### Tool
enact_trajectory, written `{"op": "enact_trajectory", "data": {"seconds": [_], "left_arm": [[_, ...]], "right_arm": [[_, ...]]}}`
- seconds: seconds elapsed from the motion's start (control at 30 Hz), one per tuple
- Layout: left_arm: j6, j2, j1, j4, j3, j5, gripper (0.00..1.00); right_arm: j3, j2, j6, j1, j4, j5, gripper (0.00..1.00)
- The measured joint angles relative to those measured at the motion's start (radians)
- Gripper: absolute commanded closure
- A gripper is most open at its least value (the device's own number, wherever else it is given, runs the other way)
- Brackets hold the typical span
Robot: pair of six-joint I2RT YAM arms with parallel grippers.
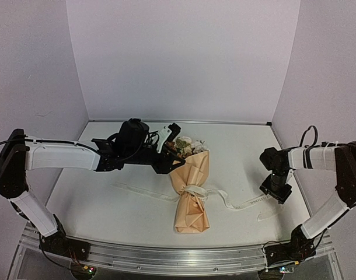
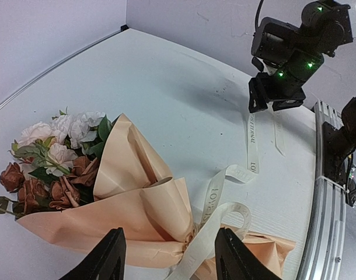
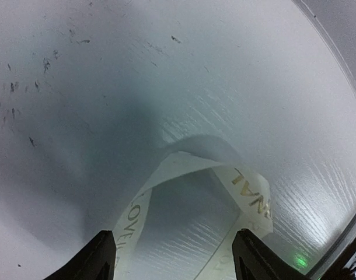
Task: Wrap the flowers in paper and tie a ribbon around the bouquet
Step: Cross the half-tied ribbon over the folded bouquet.
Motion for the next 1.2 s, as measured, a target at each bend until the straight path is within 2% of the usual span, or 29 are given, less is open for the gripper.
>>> {"op": "enact_trajectory", "data": {"seconds": [0.37, 0.67, 0.83, 1.0, 1.07, 1.13, 1.2], "left_arm": [[0.002, 0.014, 0.001, -0.016, 0.03, 0.003, 0.46], [0.002, 0.026, 0.005, -0.019, 0.034, 0.028, 0.46], [0.002, 0.034, 0.006, -0.019, 0.037, 0.039, 0.46], [0.002, 0.049, 0.006, -0.023, 0.042, 0.044, 0.46], [0.002, 0.051, 0.006, -0.025, 0.042, 0.045, 0.46], [0.001, 0.051, 0.006, -0.025, 0.041, 0.045, 0.46], [0.001, 0.051, 0.006, -0.024, 0.041, 0.045, 0.46]], "right_arm": [[-0.026, 0.037, 0.056, -0.038, 0.122, 0.011, 0.26], [-0.042, -0.038, 0.054, -0.092, 0.162, 0.048, 0.14], [-0.045, -0.052, 0.06, -0.154, 0.163, 0.045, 0.17], [-0.043, -0.002, 0.079, -0.179, 0.167, 0.017, 0.3], [-0.038, 0.036, 0.086, -0.181, 0.167, 0.006, 0.38], [-0.023, 0.053, 0.084, -0.181, 0.17, 0.001, 0.54], [-0.007, 0.069, 0.075, -0.181, 0.171, -0.007, 0.81]]}}
